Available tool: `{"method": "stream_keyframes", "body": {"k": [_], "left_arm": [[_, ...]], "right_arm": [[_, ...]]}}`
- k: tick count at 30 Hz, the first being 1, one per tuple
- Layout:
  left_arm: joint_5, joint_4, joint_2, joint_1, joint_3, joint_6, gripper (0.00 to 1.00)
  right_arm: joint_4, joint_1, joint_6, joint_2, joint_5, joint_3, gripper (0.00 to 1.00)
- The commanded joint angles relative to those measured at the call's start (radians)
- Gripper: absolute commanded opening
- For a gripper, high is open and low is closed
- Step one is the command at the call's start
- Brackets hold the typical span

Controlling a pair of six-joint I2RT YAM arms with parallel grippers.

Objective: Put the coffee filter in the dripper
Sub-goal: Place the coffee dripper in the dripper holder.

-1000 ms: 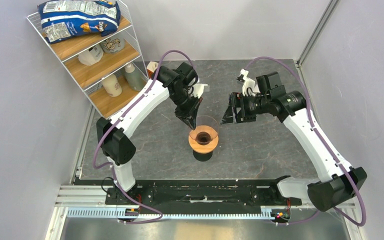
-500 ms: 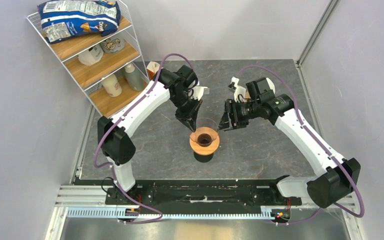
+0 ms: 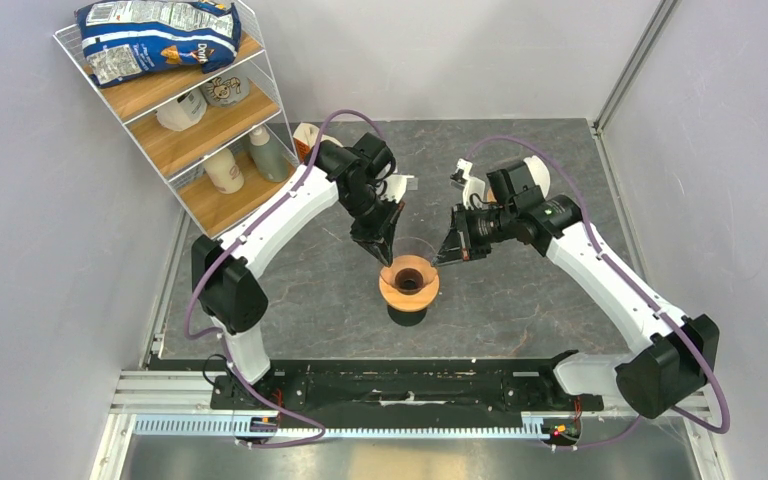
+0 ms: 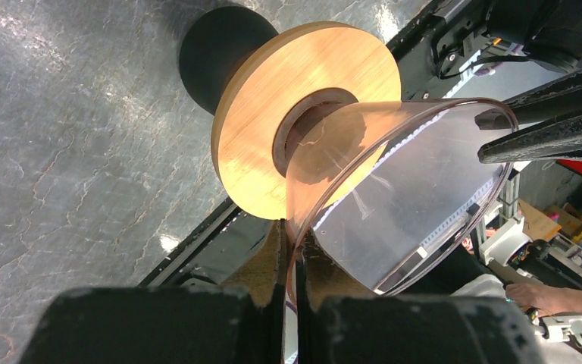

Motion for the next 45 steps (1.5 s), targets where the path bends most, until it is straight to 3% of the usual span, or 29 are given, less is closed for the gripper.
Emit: {"method": "stream_keyframes", "body": {"k": [1, 20, 45], "left_arm": [[-0.062, 0.059, -0.035, -0.009, -0.026, 0.001, 0.02], [-0.123, 0.148, -0.074, -0.035, -0.155, 0.006, 0.02], [-0.127, 0.206, -0.057, -0.035, -0.235, -0.004, 0.11]], "right_arm": [[0.054, 0.028, -0.091, -0.015, 0.076, -0.074, 0.00], [0.100, 0.085, -0.204, -0.027, 0.203, -0.189, 0.00], [0.118, 0.084, -0.171, 0.029, 0.221, -0.229, 0.00]]}}
